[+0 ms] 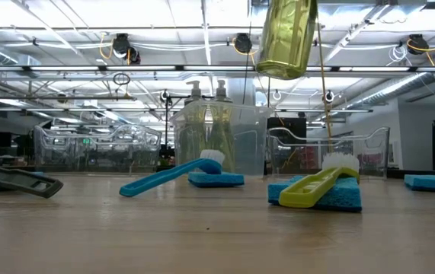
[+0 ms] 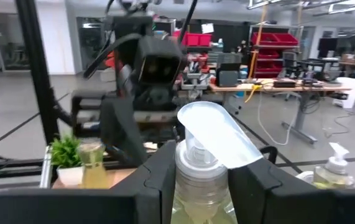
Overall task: Pick & Place Kitchen Sink Supplies
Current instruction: Put the dishwashing liquid bottle into the white bin
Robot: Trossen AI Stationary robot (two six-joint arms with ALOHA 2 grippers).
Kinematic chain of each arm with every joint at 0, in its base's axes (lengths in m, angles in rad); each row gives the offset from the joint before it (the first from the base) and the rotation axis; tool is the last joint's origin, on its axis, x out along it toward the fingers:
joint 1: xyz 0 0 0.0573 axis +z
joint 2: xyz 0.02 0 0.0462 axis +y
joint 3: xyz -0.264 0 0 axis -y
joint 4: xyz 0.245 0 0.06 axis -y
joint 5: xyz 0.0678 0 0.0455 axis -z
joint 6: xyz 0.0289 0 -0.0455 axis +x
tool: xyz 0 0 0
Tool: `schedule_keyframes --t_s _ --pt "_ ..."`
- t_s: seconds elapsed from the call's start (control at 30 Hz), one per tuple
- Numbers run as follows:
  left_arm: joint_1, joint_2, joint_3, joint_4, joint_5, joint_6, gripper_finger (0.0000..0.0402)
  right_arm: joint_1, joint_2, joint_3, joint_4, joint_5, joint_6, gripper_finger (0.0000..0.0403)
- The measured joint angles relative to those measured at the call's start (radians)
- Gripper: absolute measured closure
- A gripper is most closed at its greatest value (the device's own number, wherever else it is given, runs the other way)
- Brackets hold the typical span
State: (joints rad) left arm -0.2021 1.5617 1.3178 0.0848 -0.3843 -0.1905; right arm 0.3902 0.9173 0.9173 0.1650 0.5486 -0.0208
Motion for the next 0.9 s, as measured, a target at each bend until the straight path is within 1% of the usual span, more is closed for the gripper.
schedule_keyframes --t_s 0.1,0.23,0.4,0.53,0.63,0.73,0.83,0.9 --pt "0.017 0.024 0.0 0.027 0.001 -0.021 0.0123 -0.02 -0.007 0.0 0.004 -0.004 0.002 0.03" --pt "0.035 0.063 0.0 0.07 0.0 -0.039 0.0107 -0.038 -0.009 0.0 0.003 -0.053 0.009 0.03" --pt "0.048 0.113 0.0 0.143 0.057 -0.04 0.0075 -0.053 -0.01 0.0 0.003 -0.06 0.012 0.03" --pt "0.047 0.138 0.0 0.161 0.062 -0.037 0.0047 -0.059 -0.01 0.0 -0.003 -0.056 0.008 0.0301" --pt "0.047 0.148 0.0 0.197 0.066 -0.033 0.0034 -0.057 -0.008 0.0 -0.005 -0.061 0.01 0.0301" --pt "0.051 0.153 0.0 0.209 0.066 -0.006 0.003 -0.058 -0.004 0.0 -0.005 -0.069 0.037 0.0299" --pt "0.064 0.162 0.0 0.221 0.069 -0.005 0.0035 -0.058 0.009 0.0 -0.004 -0.083 0.057 0.03" --pt "0.074 0.168 0.0 0.232 0.105 -0.005 0.004 -0.058 0.018 0.0 -0.003 -0.083 0.061 0.0301"
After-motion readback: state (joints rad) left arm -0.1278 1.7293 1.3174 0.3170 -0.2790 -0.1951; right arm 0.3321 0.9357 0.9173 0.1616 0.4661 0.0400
